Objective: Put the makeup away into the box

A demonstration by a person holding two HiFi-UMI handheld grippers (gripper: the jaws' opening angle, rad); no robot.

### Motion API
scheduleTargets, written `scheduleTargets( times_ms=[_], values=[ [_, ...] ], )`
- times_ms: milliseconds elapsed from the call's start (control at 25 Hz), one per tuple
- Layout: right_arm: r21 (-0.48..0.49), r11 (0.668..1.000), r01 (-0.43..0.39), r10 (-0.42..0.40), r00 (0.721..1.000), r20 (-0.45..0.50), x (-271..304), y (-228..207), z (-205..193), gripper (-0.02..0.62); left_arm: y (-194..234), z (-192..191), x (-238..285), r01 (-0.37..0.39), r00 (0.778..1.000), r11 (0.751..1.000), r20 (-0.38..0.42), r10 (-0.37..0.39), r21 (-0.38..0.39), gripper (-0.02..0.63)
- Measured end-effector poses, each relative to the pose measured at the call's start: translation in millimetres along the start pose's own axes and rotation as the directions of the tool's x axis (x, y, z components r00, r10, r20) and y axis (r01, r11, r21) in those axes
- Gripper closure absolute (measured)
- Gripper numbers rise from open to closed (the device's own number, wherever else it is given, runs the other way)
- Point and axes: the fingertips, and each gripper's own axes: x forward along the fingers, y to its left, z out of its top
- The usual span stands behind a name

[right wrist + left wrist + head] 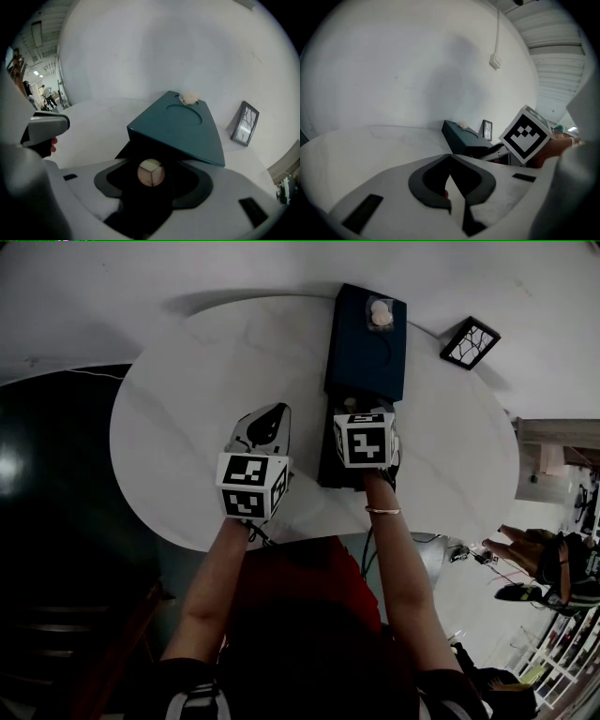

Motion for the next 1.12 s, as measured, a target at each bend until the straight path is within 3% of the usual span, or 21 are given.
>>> scheduleTargets(
  times_ms=[400, 600, 1120],
  values=[
    [0.049, 0.998, -0.029, 0.023, 0.992, 0.120, -29, -2, 14, 0.364, -7, 3, -4, -0.008, 1.000, 1.000, 0.012, 0.008, 0.015, 0.584],
    [0.101, 0.991, -0.086, 0.065, 0.980, 0.189, -52, 2, 18, 0.364, -15, 6, -7, -0.015, 1.000, 1.000, 0.022, 0.014, 0.027, 0.584],
    [0.194, 0.964, -0.181, 0.121, 0.951, 0.283, -99, 10, -9, 0.364, -36, 7, -29, -0.056, 0.997, 0.997, 0.050, 0.053, 0.060, 0.584]
  ],
)
